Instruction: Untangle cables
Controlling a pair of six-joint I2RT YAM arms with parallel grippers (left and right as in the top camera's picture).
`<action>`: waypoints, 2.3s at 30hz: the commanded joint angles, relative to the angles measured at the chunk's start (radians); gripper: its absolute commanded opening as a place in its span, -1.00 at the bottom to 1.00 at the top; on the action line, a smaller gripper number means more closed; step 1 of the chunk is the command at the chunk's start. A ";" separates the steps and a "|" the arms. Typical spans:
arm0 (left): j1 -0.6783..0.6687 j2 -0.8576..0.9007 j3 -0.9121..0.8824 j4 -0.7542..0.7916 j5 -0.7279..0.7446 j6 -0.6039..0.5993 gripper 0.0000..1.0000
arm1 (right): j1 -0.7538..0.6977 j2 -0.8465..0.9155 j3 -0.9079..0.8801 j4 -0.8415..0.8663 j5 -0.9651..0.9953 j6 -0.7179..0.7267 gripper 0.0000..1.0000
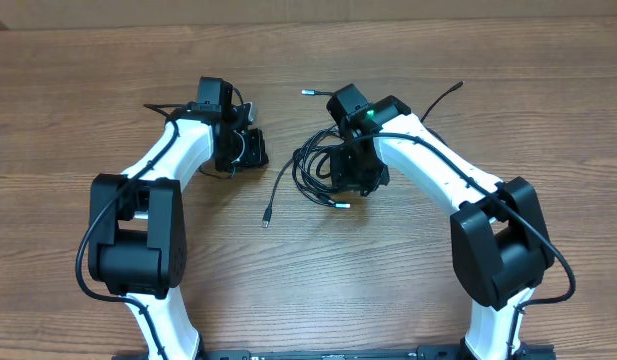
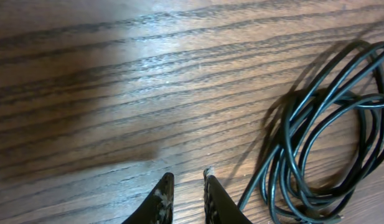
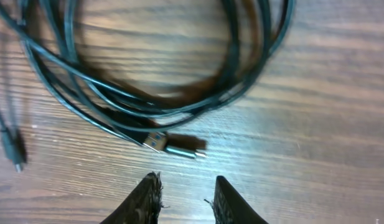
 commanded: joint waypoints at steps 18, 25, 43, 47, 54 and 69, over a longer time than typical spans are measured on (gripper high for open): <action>0.015 0.013 0.019 -0.013 -0.092 -0.044 -0.56 | 0.013 0.019 -0.287 0.399 -0.194 0.257 -0.64; 0.015 0.013 0.019 -0.011 -0.092 -0.044 -0.54 | 0.091 0.021 -0.292 0.456 -0.196 0.257 -0.65; 0.014 0.013 0.019 -0.010 -0.091 -0.044 -0.47 | 0.174 0.002 -0.219 0.389 -0.291 0.215 -0.66; 0.014 0.013 0.019 -0.010 -0.091 -0.044 -0.47 | 0.128 -0.037 -0.124 0.280 -0.277 0.139 -0.64; 0.014 0.013 0.019 -0.010 -0.091 -0.044 -0.46 | 0.067 -0.042 -0.126 0.261 -0.168 0.175 -0.72; 0.014 0.013 0.019 -0.010 -0.091 -0.044 -0.43 | 0.151 -0.005 -0.198 0.431 -0.075 0.287 -0.72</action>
